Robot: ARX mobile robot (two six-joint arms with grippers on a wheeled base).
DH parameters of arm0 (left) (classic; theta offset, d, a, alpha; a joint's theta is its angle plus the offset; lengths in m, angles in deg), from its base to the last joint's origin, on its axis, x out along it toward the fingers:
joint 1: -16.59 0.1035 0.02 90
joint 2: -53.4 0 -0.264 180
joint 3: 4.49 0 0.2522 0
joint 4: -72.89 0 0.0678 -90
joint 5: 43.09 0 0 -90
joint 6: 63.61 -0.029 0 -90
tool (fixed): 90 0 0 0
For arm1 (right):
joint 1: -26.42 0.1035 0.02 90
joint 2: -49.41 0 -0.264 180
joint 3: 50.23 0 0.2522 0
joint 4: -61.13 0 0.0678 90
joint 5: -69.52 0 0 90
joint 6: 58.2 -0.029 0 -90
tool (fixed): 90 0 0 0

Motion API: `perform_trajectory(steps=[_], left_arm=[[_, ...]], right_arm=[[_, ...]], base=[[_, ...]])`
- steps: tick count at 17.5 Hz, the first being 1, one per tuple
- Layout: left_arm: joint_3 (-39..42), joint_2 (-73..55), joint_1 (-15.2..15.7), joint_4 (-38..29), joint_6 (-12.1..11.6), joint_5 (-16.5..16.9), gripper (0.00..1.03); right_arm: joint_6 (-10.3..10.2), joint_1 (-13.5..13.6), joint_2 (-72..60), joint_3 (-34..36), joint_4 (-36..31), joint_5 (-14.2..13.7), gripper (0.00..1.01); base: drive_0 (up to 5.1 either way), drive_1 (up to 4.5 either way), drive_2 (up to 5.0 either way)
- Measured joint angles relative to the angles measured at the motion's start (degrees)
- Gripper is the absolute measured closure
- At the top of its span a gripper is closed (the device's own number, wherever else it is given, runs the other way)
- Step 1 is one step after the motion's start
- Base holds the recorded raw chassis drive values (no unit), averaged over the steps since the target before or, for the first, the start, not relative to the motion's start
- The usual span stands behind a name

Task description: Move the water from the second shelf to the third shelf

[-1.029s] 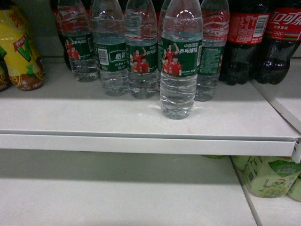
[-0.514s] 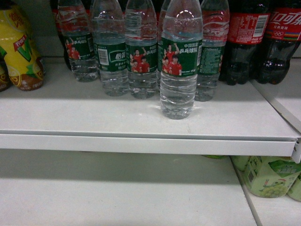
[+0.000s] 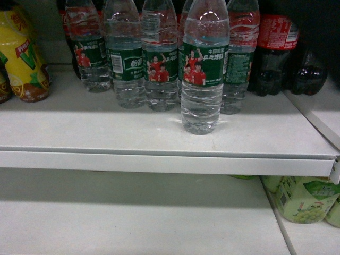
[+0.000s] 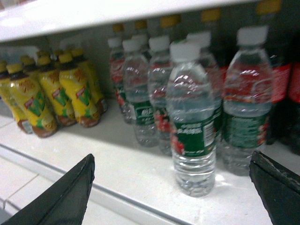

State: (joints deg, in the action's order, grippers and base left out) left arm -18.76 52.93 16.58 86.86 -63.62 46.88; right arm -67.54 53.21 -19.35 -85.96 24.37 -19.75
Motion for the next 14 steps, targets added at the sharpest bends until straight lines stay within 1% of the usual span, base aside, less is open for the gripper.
perform_trajectory(steps=[1, 2, 3, 4, 6, 8, 11, 12, 14], left_arm=[[0.00, 0.00, 0.00, 0.00, 0.00, 0.00, 0.05], [0.00, 0.00, 0.00, 0.00, 0.00, 0.00, 0.05], [0.00, 0.00, 0.00, 0.00, 0.02, 0.00, 0.05], [0.00, 0.00, 0.00, 0.00, 0.00, 0.00, 0.05], [0.00, 0.00, 0.00, 0.00, 0.02, 0.00, 0.05], [0.00, 0.00, 0.00, 0.00, 0.00, 0.00, 0.05], [0.00, 0.00, 0.00, 0.00, 0.00, 0.00, 0.05], [0.00, 0.00, 0.00, 0.00, 0.00, 0.00, 0.05], [0.00, 0.00, 0.00, 0.00, 0.00, 0.00, 0.05]], right_arm=[[0.31, 1.49, -5.18, -1.97, -0.61, 0.20, 0.03], [1.09, 2.86, -10.56, -3.93, -0.87, 0.20, 0.03], [1.60, 3.85, -14.88, -5.38, -1.03, 0.35, 0.03], [1.68, 4.50, -17.55, -6.58, -0.79, 0.59, 0.03], [1.70, 5.07, -21.68, -10.05, 0.13, 1.20, 0.03], [1.57, 5.09, -24.04, -12.68, 1.57, 1.14, 0.03], [1.25, 5.09, -27.17, -16.79, 4.09, -1.22, 0.03], [1.09, 4.96, -28.55, -18.99, 5.55, -2.69, 0.03], [-0.13, 4.26, -30.01, -21.64, 7.80, -3.96, 0.03]], base=[[0.0, 0.00, 0.0], [0.0, 0.00, 0.0], [0.0, 0.00, 0.0], [0.0, 0.00, 0.0], [0.0, 0.00, 0.0], [0.0, 0.00, 0.0], [0.0, 0.00, 0.0], [0.0, 0.00, 0.0], [0.0, 0.00, 0.0]])
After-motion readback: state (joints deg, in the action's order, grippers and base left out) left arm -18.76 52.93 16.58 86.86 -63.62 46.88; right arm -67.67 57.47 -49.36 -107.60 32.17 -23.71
